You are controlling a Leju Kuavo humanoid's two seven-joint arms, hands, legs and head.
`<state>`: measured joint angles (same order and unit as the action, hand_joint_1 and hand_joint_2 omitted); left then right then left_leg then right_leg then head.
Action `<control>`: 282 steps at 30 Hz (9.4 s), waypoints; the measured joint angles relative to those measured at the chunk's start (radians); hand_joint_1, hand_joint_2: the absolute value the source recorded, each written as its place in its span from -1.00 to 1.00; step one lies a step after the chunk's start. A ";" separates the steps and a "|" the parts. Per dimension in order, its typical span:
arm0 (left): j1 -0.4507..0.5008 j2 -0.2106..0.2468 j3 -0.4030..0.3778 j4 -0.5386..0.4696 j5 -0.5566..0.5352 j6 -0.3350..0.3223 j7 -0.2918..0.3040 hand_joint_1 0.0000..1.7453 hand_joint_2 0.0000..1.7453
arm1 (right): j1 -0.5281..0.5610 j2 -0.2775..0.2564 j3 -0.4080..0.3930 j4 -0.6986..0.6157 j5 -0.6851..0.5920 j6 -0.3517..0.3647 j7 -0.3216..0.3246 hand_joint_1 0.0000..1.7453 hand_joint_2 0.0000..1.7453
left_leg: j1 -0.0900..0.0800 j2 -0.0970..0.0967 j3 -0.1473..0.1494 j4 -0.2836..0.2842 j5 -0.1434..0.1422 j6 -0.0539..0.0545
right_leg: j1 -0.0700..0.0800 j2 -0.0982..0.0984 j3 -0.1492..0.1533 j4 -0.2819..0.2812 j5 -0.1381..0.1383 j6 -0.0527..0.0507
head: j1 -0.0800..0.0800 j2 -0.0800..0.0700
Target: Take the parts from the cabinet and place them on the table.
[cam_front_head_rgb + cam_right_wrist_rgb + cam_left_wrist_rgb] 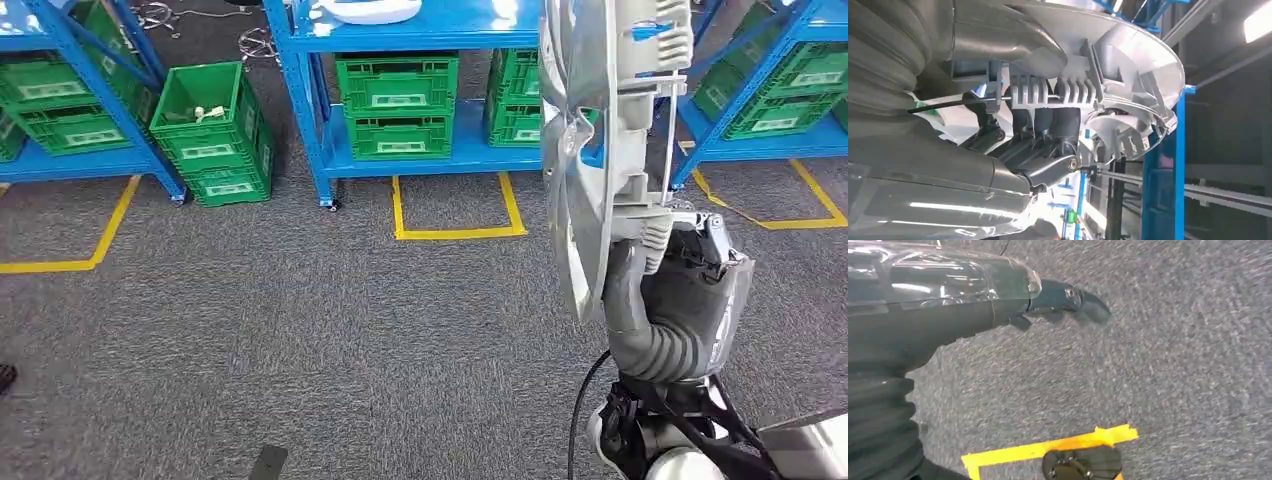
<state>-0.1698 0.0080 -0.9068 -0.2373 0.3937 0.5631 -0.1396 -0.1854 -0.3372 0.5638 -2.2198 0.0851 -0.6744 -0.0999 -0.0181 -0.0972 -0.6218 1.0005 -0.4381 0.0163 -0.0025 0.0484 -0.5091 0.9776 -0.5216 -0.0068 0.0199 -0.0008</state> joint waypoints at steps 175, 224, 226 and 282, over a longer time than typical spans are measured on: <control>0.038 0.028 0.051 0.011 0.094 -0.020 -0.035 -1.00 1.00 | -0.178 0.037 0.014 0.051 -0.549 0.449 -0.203 1.00 1.00 | 0.019 0.055 -0.003 0.040 -0.038 0.007 | -0.006 -0.053 -0.148 0.345 -0.165 0.035 | 0.005 0.000; 0.031 0.033 0.032 0.010 0.096 -0.018 -0.028 -1.00 1.00 | -0.133 0.046 0.038 0.048 -0.525 0.467 -0.190 1.00 1.00 | 0.054 0.136 -0.041 0.098 -0.029 -0.092 | -0.022 -0.125 -0.015 0.011 0.003 0.013 | -0.014 0.000; 0.030 0.029 0.032 0.008 0.096 -0.018 -0.029 -1.00 1.00 | -0.133 0.046 0.039 0.048 -0.525 0.467 -0.190 1.00 1.00 | 0.041 0.220 -0.021 0.058 -0.039 -0.083 | -0.015 -0.138 -0.017 0.030 -0.014 0.033 | -0.028 0.000; -0.035 -0.021 -0.077 0.008 -0.026 -0.111 0.055 -1.00 1.00 | -0.476 0.346 0.352 1.274 0.305 0.394 0.132 1.00 1.00 | 0.013 0.075 -0.022 0.050 -0.038 -0.003 | 0.014 -0.012 -0.023 0.031 -0.020 0.006 | 0.021 0.000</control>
<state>-0.2051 -0.0134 -0.9842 -0.2289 0.3674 0.4524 -0.0843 -0.6618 0.0084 0.9155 -0.9457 0.3903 -0.2804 0.0317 -0.0055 -0.0222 -0.6433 1.0507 -0.4760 0.0138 0.0114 0.0368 -0.5323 1.0083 -0.5412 -0.0010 0.0404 -0.0008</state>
